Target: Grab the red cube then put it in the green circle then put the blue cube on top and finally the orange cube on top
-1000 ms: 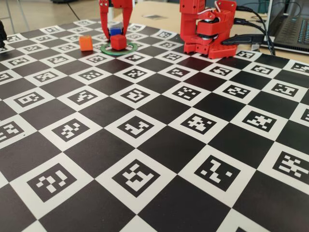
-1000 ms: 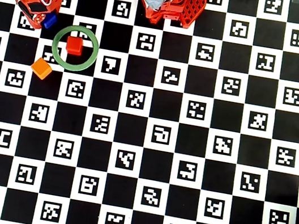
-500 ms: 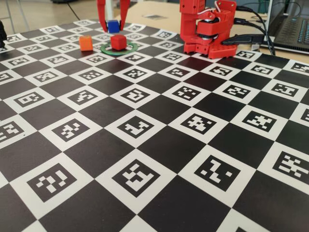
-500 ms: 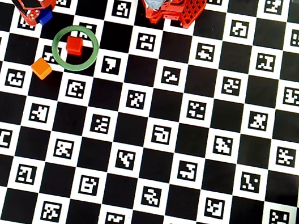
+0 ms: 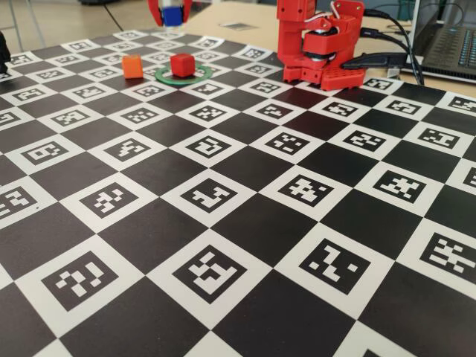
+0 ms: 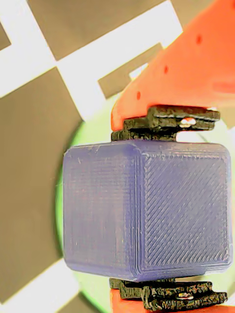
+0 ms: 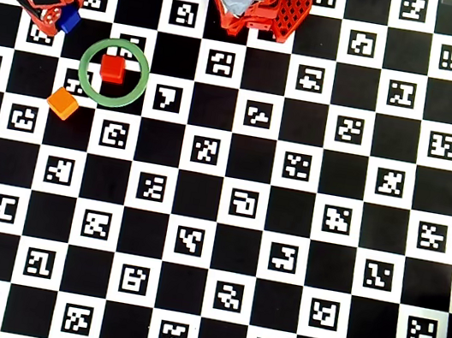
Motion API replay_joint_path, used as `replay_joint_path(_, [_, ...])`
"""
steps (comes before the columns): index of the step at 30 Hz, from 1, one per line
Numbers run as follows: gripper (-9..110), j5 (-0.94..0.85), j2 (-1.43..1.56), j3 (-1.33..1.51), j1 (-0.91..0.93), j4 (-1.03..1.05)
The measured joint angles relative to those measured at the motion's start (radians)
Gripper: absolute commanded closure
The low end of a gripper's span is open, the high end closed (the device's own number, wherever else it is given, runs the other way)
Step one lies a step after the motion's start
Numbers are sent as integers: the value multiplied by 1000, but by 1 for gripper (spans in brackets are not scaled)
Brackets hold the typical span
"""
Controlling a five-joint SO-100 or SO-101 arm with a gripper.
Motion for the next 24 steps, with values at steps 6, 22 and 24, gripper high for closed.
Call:
replay_joint_path(6, [98,-43,75,0,-34,49])
replay_joint_path(22, [98,-156,298,49,-158,92])
replay_joint_path(24, [98,-167,314,49,-181,112])
